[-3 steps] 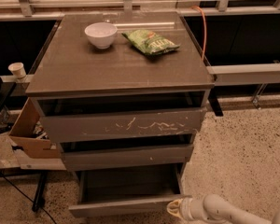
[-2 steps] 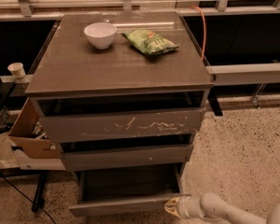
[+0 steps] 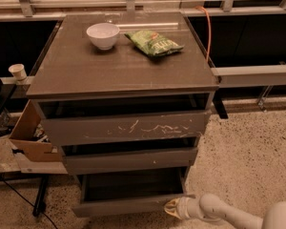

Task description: Close bottom drawer

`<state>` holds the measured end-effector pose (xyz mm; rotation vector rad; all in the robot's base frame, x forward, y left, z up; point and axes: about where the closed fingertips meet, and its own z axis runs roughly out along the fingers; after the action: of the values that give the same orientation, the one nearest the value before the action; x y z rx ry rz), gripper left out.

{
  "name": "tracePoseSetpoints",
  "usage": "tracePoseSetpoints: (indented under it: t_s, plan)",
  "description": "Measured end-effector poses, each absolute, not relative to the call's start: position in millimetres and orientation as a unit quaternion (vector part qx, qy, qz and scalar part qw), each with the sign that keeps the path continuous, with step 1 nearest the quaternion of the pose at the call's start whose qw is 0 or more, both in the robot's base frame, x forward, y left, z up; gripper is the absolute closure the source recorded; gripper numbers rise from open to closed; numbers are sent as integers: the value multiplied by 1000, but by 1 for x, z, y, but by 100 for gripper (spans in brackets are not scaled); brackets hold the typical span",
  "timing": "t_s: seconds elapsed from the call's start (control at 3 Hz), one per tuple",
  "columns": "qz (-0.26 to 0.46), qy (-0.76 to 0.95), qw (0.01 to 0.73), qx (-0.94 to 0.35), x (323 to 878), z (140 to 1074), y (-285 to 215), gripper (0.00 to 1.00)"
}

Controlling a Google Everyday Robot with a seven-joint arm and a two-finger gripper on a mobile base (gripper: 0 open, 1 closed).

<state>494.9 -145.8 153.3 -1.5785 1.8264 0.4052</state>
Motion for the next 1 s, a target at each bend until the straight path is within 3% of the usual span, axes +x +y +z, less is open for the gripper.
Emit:
tracePoseSetpoints:
  t_s: [1.0]
  plan:
    - [122, 707, 342, -607, 560, 138, -144, 100]
